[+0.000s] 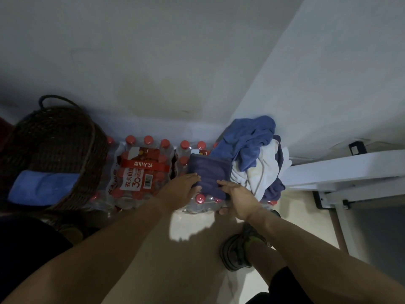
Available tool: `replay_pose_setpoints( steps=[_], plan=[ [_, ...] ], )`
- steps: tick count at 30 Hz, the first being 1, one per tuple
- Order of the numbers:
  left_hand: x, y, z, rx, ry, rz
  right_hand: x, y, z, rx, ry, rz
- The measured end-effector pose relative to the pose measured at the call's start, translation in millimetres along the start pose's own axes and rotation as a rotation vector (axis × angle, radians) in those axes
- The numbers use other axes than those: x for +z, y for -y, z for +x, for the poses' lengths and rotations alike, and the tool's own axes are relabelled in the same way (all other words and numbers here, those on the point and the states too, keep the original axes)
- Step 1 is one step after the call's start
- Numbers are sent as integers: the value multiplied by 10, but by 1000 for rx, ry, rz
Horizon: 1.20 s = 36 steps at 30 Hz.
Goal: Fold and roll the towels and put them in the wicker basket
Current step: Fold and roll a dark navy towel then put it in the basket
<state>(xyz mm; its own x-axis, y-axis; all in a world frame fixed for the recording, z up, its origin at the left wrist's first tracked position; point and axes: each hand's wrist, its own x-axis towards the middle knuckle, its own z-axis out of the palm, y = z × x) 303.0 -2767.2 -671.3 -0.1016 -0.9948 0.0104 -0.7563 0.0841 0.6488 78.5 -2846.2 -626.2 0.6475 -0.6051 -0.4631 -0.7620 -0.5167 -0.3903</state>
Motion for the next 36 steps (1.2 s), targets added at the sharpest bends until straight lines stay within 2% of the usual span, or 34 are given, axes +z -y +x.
replay_pose_setpoints(
  steps=[6,10,13,15,17,19,22,25,30,34,36],
  plan=[
    [-121,-101,138,-73,16,114,-185,89,21,154,-82,216],
    [-139,-130,185,-154,-59,-45,-329,59,91,304,-37,579],
    [-155,-118,184,-196,42,-285,-332,-16,85,405,8,902],
    [-138,-100,168,-215,66,-299,-297,-46,92,463,-4,1014],
    [-104,-82,179,-240,13,-213,-263,-67,128,510,-29,1061],
    [-72,-81,205,-285,-17,-163,-229,-63,170,533,-47,982],
    [-36,-110,251,-356,3,-114,-148,-56,229,506,-98,583],
    [-22,-150,291,-401,-26,-101,-77,-17,233,509,-144,380],
    [-42,-202,320,-506,-93,-52,-42,6,273,602,-139,455],
    [-31,-194,262,-443,-62,155,-25,25,270,641,-118,519],
    [-18,-196,258,-449,-53,151,-9,37,272,655,-116,527]
  ],
)
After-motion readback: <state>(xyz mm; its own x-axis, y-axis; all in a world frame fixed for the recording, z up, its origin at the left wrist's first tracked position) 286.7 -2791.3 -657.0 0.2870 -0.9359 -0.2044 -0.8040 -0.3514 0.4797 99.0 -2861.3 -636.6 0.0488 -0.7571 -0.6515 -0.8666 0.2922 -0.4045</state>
